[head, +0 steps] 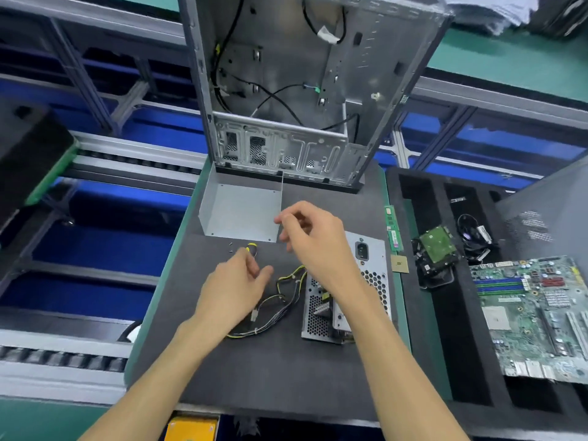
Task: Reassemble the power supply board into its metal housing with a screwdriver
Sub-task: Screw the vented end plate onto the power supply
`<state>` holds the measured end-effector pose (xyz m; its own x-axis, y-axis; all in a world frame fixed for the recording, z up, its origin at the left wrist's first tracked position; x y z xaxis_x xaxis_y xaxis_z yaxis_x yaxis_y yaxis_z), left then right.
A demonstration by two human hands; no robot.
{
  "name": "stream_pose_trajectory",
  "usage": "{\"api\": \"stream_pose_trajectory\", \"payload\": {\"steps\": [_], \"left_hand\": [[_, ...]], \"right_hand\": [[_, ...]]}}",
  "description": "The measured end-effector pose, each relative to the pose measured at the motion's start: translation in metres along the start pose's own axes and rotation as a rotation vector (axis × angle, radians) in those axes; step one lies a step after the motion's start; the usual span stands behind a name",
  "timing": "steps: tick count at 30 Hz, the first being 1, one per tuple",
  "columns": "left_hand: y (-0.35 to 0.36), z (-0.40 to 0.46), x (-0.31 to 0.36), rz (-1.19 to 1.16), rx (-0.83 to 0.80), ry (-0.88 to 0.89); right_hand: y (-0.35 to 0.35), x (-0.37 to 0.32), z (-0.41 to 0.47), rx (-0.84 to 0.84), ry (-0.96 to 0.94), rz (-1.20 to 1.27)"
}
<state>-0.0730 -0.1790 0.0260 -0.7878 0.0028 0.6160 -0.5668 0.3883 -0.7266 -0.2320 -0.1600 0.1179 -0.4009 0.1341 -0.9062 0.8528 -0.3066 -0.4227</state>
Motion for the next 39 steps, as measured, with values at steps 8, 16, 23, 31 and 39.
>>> {"api": "stream_pose_trajectory", "payload": {"steps": [8,16,23,31,39], "left_hand": [[0.023,0.013,-0.055,0.254,-0.048,-0.101],[0.017,0.004,-0.032,-0.239,-0.122,0.018],[-0.029,0.025,-0.021,-0.371,-0.052,0.120],[-0.028,0.050,-0.072,0.047,0.127,0.086],[-0.022,0.056,-0.060,0.197,0.128,0.260]], "right_hand": [[0.055,0.035,0.009,-0.260,0.197,-0.394],[0.066,0.057,0.007,-0.333,0.335,-0.476],[0.043,0.023,0.024,-0.108,0.154,-0.164],[0.030,0.026,0.032,-0.004,0.132,0.052],[0.035,0.032,0.034,-0.017,0.154,0.084]]}}
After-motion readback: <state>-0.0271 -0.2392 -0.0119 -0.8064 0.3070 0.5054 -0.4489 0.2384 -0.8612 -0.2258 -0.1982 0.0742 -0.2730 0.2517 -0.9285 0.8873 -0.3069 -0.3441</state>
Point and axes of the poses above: each hand's wrist, its own z-axis towards the middle knuckle, its own y-axis out of the palm, x = y × z, the point moved 9 cm from there along z, towards the middle knuckle, and after that the axes turned 2 degrees about z, right-handed, at the moved point
